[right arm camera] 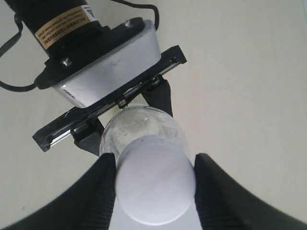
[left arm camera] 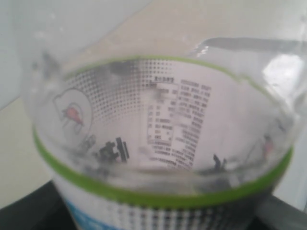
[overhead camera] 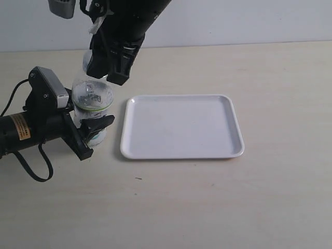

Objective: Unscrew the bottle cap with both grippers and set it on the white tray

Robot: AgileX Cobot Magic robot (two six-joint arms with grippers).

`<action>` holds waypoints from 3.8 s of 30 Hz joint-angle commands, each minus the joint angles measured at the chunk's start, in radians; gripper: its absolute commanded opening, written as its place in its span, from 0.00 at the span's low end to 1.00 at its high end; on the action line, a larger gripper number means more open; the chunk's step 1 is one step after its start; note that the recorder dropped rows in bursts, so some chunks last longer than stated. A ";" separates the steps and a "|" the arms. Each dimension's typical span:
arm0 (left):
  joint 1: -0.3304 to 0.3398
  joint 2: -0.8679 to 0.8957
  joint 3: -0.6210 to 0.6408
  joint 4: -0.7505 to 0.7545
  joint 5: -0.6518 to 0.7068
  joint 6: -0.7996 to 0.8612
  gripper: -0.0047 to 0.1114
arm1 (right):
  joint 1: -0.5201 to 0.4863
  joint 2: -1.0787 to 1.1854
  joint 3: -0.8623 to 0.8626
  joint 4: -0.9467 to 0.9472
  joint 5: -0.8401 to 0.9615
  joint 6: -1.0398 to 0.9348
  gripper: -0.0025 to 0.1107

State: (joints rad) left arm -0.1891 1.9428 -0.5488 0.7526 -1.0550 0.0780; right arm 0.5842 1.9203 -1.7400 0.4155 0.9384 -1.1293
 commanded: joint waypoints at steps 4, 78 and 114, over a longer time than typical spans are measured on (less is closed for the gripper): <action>-0.002 -0.013 -0.009 -0.024 -0.063 -0.024 0.04 | -0.002 -0.001 -0.004 -0.026 0.035 -0.291 0.02; -0.002 0.056 -0.031 -0.033 -0.079 -0.078 0.04 | -0.002 -0.001 -0.004 0.128 -0.150 0.464 0.68; -0.002 0.056 -0.033 -0.019 -0.077 -0.078 0.04 | -0.002 0.006 -0.004 -0.056 -0.095 0.731 0.59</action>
State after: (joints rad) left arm -0.1906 2.0020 -0.5736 0.7362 -1.0955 0.0000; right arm 0.5842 1.9203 -1.7458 0.3639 0.8577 -0.3883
